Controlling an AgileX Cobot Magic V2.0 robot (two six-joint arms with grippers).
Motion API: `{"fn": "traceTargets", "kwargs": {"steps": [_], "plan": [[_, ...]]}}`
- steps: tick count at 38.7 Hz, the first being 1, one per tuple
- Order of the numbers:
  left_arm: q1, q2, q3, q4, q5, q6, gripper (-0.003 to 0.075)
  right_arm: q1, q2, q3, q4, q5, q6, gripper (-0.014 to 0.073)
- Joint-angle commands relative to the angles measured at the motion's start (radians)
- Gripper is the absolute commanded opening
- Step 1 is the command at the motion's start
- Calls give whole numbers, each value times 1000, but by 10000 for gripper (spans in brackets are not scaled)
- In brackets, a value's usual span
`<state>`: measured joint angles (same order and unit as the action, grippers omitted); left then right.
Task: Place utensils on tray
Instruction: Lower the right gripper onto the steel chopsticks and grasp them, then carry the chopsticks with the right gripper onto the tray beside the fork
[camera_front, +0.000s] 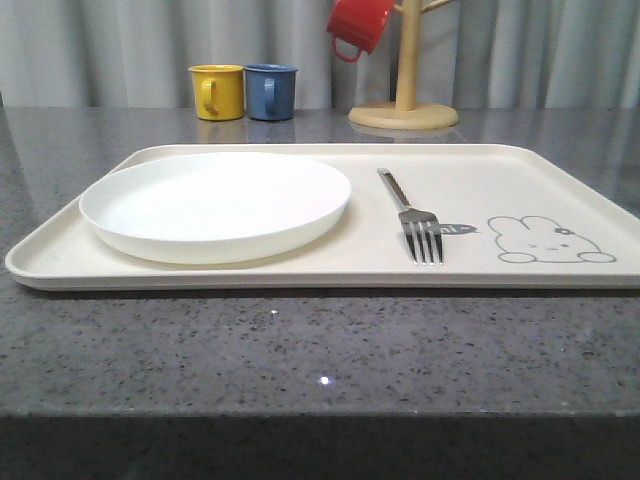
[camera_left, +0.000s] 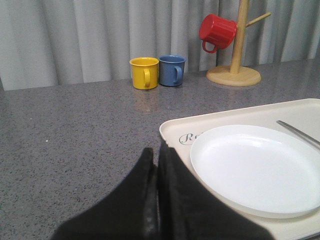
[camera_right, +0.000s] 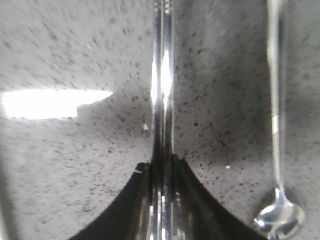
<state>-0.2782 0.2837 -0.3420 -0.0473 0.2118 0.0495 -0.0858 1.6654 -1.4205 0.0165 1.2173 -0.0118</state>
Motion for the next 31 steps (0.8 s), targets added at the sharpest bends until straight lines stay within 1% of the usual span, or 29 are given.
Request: {"fn": "traceTargets", "kwargs": {"steps": [1, 4, 9, 15, 21, 26, 31], "plan": [[2, 7, -26, -8, -86, -10, -18, 20, -99, -50, 6, 89, 59, -8], [2, 7, -26, -8, -86, -10, -18, 54, -131, -50, 6, 90, 105, -7], [2, 7, -26, -8, -86, -10, -18, 146, -150, -50, 8, 95, 170, -6], [2, 7, -26, -8, -86, -10, -18, 301, -147, -48, 32, 57, 243, -6], [2, 7, -26, -8, -86, -10, -18, 422, -118, -48, 33, 9, 338, -6], [2, 7, -26, -8, -86, -10, -18, 471, -79, -48, 47, -32, 377, -6], [2, 7, -26, -8, -86, -10, -18, 473, -37, -48, 70, -72, 404, -6]]}}
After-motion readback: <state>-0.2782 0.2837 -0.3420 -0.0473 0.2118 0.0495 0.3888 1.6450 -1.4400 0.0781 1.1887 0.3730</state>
